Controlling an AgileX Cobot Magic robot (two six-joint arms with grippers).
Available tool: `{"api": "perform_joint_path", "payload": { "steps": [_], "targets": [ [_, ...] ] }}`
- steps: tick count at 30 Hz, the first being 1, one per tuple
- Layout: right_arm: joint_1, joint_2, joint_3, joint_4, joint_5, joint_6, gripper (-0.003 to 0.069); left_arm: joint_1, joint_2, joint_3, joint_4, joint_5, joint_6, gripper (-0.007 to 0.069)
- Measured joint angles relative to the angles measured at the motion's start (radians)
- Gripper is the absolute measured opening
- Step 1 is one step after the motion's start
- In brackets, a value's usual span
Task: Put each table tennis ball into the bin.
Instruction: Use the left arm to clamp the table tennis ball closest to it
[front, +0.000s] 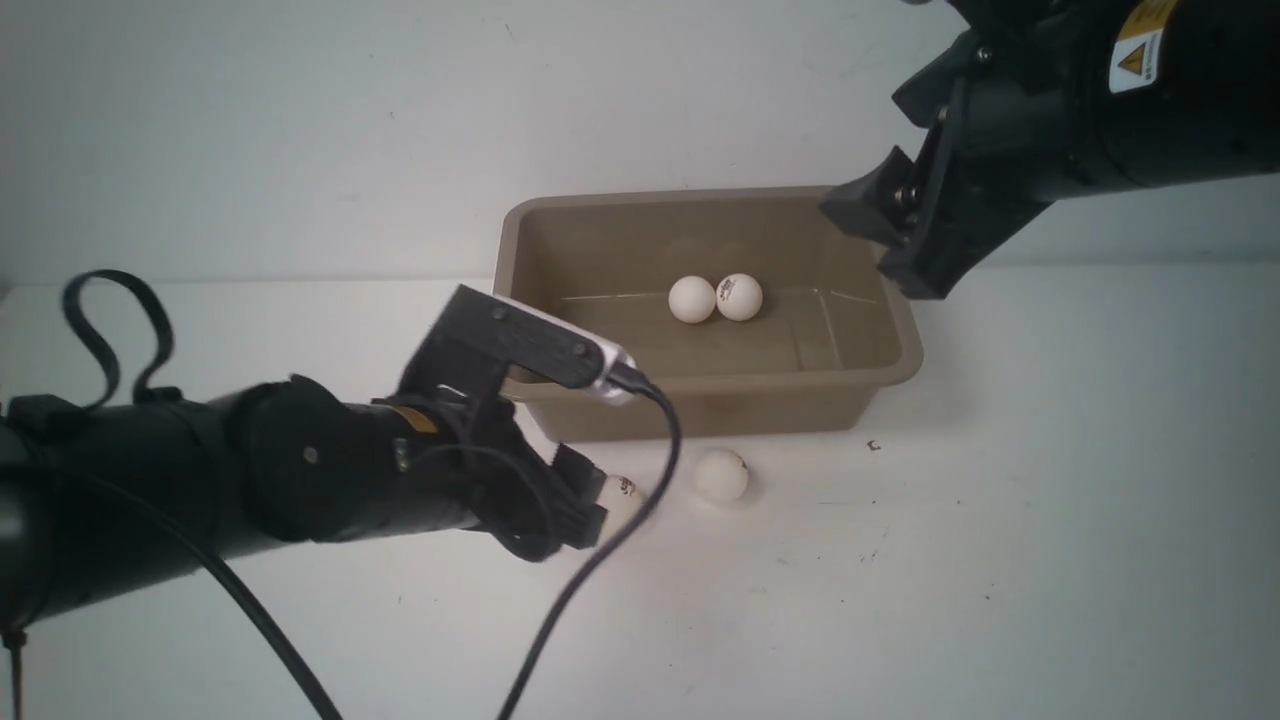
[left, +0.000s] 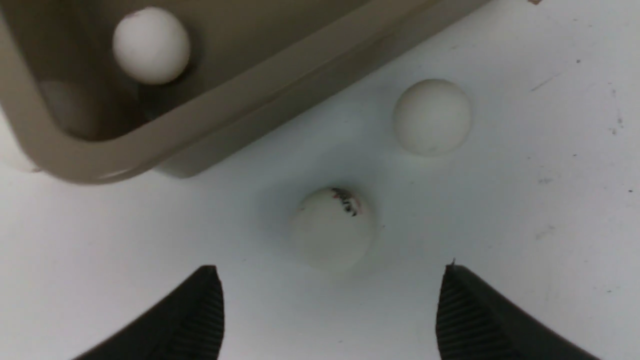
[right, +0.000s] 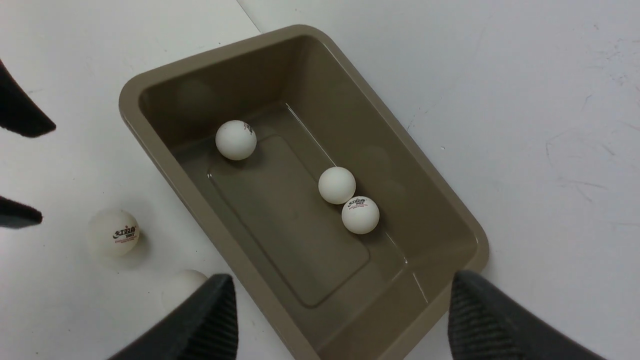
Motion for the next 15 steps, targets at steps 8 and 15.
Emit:
{"api": "perform_joint_path", "payload": {
  "steps": [8, 15],
  "targets": [
    [0.000, 0.000, 0.000, -0.033, 0.000, 0.000, 0.0513, -0.071, 0.004, 0.000, -0.002, -0.125, 0.017, 0.0513],
    [0.000, 0.000, 0.000, -0.036, 0.000, 0.000, 0.0513, -0.076, 0.100, 0.000, -0.005, -0.163, -0.014, 0.0513]
  ]
}}
